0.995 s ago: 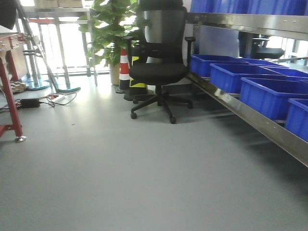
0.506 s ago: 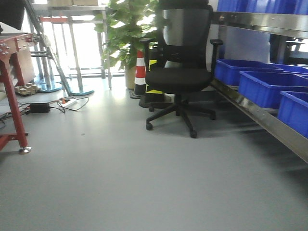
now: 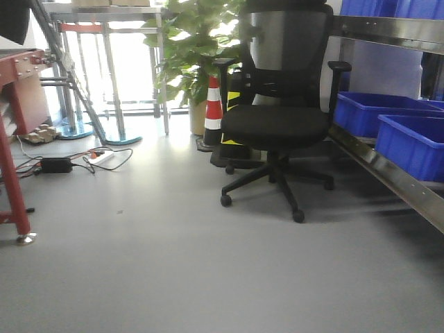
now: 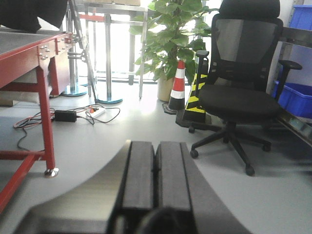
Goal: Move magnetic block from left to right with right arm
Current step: 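Drive the base past the black office chair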
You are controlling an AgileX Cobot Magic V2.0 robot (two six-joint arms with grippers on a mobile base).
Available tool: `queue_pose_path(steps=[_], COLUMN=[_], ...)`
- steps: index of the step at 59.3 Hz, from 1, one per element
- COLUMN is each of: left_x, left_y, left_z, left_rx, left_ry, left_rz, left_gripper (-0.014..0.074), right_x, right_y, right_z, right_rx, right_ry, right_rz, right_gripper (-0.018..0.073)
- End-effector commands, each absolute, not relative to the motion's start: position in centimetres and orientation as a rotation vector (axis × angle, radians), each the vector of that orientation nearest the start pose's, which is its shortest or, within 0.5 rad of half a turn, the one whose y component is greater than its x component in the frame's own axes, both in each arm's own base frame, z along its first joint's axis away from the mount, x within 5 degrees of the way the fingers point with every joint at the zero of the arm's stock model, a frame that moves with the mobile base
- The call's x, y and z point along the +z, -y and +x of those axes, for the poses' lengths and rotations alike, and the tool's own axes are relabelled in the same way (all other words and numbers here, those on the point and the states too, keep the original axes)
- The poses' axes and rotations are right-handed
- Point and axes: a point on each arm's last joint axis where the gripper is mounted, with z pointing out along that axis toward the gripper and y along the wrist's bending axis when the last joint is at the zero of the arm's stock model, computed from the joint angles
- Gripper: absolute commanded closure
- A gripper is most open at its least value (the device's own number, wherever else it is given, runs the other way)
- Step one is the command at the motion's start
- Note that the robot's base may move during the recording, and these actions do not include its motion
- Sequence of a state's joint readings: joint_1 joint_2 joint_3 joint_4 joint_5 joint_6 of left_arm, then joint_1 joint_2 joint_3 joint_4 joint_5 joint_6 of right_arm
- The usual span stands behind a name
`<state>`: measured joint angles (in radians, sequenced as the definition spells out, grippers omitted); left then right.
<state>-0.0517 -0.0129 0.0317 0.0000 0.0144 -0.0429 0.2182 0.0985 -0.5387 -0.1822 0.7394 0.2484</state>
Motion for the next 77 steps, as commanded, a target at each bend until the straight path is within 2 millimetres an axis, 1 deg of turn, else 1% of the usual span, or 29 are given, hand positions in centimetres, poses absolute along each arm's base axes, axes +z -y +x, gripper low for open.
queue_pose_path(steps=[1,77], left_x=[20.74,20.73], left_y=[0.29,0.29], left_z=[5.5,5.52], left_rx=[-0.083,-0.083], left_ry=[-1.422,-1.424], left_rz=[0.004,0.004], left_gripper=[0.0713,0.0713], right_x=[33.11,33.11], right_y=[0.71,0.71], right_z=[2.03,2.03], right_rx=[0.116,0.116], right_ry=[-1.682,-1.682], right_rz=[-0.024,-0.024], right_gripper=[0.0378,0.0378])
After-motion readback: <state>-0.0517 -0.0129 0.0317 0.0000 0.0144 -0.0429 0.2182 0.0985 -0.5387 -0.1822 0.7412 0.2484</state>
